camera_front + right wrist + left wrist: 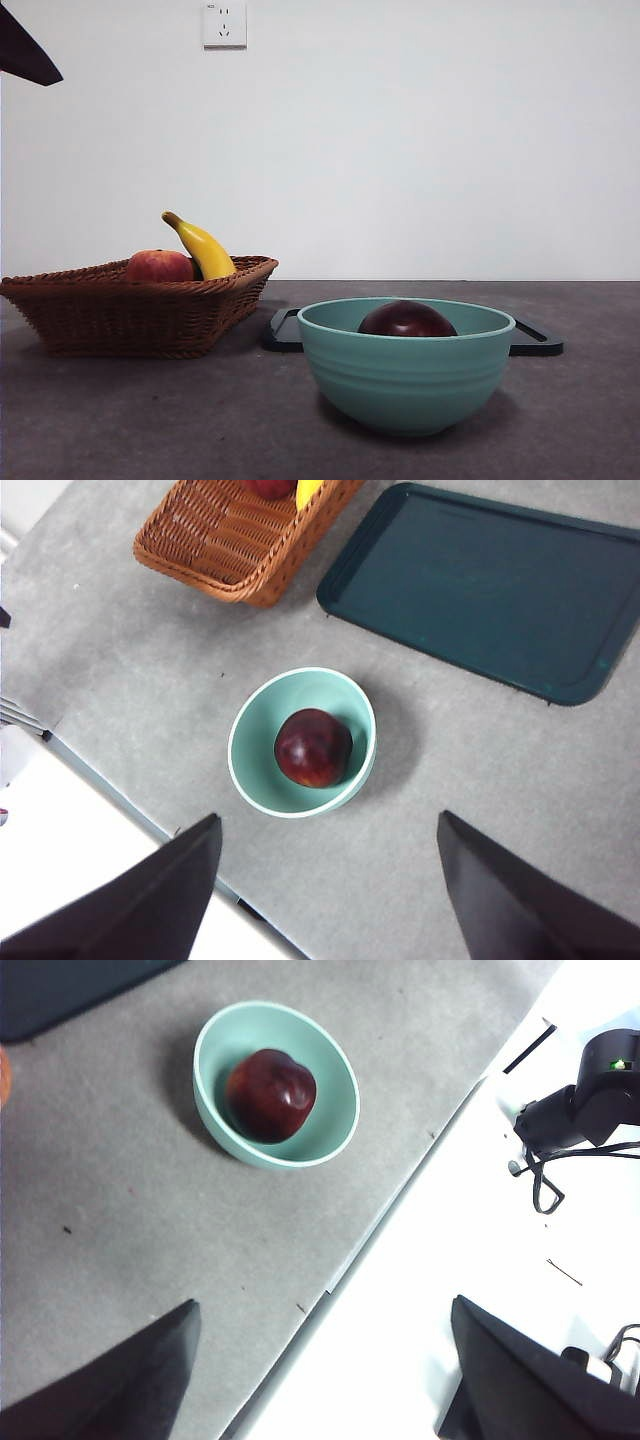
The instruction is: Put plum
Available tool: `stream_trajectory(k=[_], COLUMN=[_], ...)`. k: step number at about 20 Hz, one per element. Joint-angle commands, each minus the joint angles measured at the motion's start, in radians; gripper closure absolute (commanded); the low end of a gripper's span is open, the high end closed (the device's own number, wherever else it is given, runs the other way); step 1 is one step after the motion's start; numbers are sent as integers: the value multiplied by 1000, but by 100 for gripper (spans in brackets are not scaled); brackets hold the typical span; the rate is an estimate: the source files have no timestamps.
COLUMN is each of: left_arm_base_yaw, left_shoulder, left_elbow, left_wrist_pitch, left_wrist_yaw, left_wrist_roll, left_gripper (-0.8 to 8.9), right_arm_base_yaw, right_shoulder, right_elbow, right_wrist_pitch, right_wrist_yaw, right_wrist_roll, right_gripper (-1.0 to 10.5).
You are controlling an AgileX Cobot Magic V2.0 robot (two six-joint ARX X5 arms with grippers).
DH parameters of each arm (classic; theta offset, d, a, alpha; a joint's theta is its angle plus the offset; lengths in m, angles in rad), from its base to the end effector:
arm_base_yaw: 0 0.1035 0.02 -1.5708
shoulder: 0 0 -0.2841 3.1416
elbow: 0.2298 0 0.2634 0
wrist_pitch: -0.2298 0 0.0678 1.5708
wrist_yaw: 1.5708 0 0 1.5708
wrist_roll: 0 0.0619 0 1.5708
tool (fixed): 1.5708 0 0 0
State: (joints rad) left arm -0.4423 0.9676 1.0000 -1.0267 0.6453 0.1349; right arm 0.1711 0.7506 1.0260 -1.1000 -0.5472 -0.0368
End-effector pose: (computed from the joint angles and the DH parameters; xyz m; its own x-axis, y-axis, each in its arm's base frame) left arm 0.1442 -0.1095 0.3074 0.1361 -0.7300 -0.6698 0.7344 0.5282 -0.4263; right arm 0.1173 0.0530 0.3362 0.4827 0.6114 -0.6271 -0.5197 0.7762 0.3568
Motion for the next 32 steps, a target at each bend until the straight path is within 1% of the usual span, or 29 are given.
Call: stream_trajectory(k=[1,5,7,12,13,15,18,21,23,28,30,32], left_arm_base_yaw=[-3,-3,-3,-3,-3,-3,-3,-3,-3,-3,-3,-3], left_shoulder=[6,6,6,6,6,6,6,6,6,6,6,6], left_elbow=[12,12,12,12,12,12,12,12,12,12,12,12], left_wrist_pitch=[7,11,11,11,13,19,21,21,21,22,22,22], left_wrist_yaw=[6,6,6,6,6,6,6,6,6,6,6,6], left_wrist_roll=[18,18,18,18,18,18,18,18,18,18,18,18], left_gripper=[410,410,410,410,410,410,410,410,410,410,410,410], right_arm_base_yaw=[4,10,30,116,139,182,249,307,338,391,405,411], right_shoulder=[7,25,53,152,181,247,348,442,498,623,665,691], right_elbow=[19,3,-39,-168,-184,-196,-196,-196,-196,-196,-196,-196], right_wrist_pitch=[-9,-8,8,207,244,294,374,443,486,571,599,620], right_wrist_yaw=[-3,-3,-3,2,16,79,119,196,233,313,347,346], right_wrist_roll=[6,36,50,157,169,177,191,195,200,213,213,214], right_gripper=[605,605,605,606,605,606,606,609,632,634,698,741])
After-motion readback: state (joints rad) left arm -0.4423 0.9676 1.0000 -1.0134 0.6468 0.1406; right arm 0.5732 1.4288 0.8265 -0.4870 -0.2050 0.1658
